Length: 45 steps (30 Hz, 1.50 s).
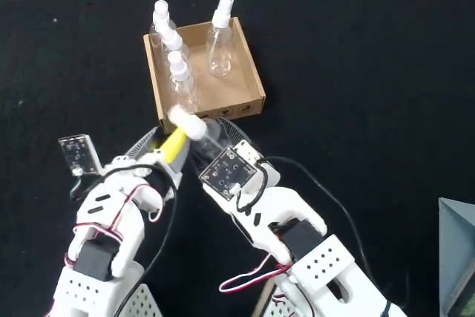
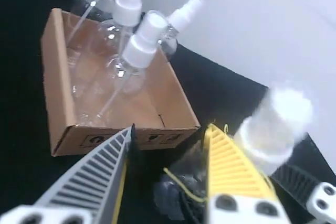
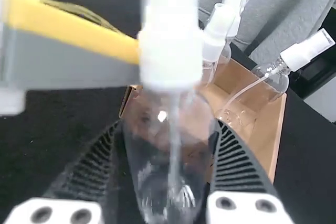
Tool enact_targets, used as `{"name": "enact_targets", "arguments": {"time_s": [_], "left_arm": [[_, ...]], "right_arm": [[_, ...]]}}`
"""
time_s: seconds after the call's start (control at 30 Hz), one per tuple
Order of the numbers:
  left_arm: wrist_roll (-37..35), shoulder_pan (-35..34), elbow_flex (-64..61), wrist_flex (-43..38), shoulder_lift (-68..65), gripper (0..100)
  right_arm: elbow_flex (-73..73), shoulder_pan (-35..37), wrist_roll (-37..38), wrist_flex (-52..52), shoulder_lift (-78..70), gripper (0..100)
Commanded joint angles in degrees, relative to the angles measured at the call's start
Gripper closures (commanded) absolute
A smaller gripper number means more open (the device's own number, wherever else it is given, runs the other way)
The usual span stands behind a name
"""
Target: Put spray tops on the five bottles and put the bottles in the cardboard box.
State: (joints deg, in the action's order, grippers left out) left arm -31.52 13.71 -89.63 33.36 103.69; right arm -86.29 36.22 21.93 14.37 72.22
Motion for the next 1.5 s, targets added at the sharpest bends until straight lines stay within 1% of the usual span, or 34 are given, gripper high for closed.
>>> {"name": "enact_targets", "arguments": {"time_s": [0.0, 0.43, 0.6, 0.87, 0.93, 1.03, 1.2, 1.47], "left_arm": [[2.6, 5.0, 4.4, -1.0, 0.9, 80], [1.2, 4.9, 4.0, -1.0, 0.9, 80], [-1.4, -0.7, 4.5, -1.3, 1.0, 80], [-1.6, -7.2, 4.0, -1.3, 1.0, 80], [-1.4, -8.7, 3.9, -1.3, 0.9, 80], [-1.4, -11.2, 3.9, -1.2, 0.9, 80], [-1.4, -13.4, 3.6, -1.1, 0.9, 80], [-1.3, -15.7, 2.2, -1.4, 0.9, 80]], "right_arm": [[0.7, -1.3, 0.3, -1.7, 1.5, 86.1], [0.7, -1.3, 0.3, -1.7, 1.5, 86.1], [0.7, -1.4, 0.3, -1.6, 1.5, 86.1], [1.2, -1.4, 0.3, -1.6, 1.5, 86.1], [2.2, -1.4, 0.2, 0.0, 1.5, 86.1], [5.3, -2.0, 0.2, 5.3, 1.5, 86.1], [8.2, -2.0, 0.2, 9.7, 1.5, 86.1], [10.9, -7.6, -0.3, 10.2, 1.4, 86.1]]}}
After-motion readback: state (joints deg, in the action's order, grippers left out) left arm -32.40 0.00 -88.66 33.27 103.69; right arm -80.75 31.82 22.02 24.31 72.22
